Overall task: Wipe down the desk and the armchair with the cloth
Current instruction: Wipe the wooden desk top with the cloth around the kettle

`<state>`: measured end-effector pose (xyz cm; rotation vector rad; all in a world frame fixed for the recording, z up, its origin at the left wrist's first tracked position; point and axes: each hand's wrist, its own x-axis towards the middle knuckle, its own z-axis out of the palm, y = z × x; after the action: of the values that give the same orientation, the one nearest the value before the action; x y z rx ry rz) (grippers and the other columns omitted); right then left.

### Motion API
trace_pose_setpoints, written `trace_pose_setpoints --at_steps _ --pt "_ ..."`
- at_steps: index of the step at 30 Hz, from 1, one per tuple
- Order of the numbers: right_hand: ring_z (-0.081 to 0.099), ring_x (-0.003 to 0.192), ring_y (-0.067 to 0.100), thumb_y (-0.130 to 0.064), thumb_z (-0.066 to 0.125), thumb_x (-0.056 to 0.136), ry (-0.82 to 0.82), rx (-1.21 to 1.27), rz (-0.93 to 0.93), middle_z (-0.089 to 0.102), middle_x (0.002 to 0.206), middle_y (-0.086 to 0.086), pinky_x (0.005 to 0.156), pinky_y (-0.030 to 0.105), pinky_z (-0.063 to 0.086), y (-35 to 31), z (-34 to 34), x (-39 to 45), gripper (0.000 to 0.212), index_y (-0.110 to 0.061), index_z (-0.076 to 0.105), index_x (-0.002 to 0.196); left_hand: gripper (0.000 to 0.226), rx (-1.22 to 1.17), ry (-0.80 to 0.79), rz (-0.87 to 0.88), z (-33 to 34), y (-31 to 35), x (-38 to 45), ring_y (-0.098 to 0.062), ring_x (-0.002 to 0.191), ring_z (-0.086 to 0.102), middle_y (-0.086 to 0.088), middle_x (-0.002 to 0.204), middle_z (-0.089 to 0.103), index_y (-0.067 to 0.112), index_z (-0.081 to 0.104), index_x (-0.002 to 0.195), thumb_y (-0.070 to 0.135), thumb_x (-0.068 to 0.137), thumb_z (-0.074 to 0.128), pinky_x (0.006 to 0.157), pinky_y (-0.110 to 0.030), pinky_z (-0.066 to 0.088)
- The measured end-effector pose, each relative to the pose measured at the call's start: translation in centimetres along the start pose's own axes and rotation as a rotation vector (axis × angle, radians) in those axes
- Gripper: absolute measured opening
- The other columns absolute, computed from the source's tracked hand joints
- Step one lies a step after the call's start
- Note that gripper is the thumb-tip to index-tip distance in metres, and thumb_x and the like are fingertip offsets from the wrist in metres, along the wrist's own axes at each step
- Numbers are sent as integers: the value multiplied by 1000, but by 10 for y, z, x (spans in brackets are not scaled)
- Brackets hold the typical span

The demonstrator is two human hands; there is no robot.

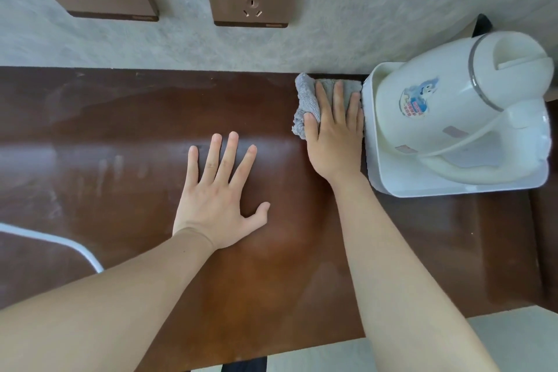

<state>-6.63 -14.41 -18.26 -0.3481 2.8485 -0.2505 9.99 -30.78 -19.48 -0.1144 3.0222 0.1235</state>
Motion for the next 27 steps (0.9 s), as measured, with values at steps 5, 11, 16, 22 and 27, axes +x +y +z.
trace_pose_setpoints --at_steps 5,11,16,22,27 --pt "9 152 40 -43 28 105 78 -9 53 13 167 9 123 51 11 1 22 -88 56 -26 18 158 94 27 4 -2 -1 -3 1 -37 155 7 -15 168 11 20 20 160 75 85 32 121 -63 10" --pt "-2 154 33 -48 19 105 29 65 285 6 168 5 122 53 12 -31 68 -264 57 -29 12 159 94 17 -12 -4 -1 -3 -1 -37 155 2 -14 169 7 22 14 161 77 86 25 122 -62 7" --pt "1 153 36 -47 27 104 28 44 270 7 168 5 120 55 15 -37 76 -288 58 -30 14 158 94 -1 7 -5 -1 -1 -1 -36 155 2 -14 168 8 21 15 160 77 86 27 122 -62 7" --pt "7 152 40 -47 26 104 79 -11 120 14 167 7 123 51 8 -12 48 -177 57 -29 20 158 93 -13 26 -2 1 0 -3 -35 155 1 -13 169 6 23 13 160 77 86 26 123 -60 4" --pt "4 153 38 -48 25 104 101 11 121 9 168 5 124 48 5 -6 39 -131 58 -30 15 159 91 -20 40 -10 0 -1 -4 -33 156 1 -11 169 6 24 13 161 75 86 26 124 -58 3"
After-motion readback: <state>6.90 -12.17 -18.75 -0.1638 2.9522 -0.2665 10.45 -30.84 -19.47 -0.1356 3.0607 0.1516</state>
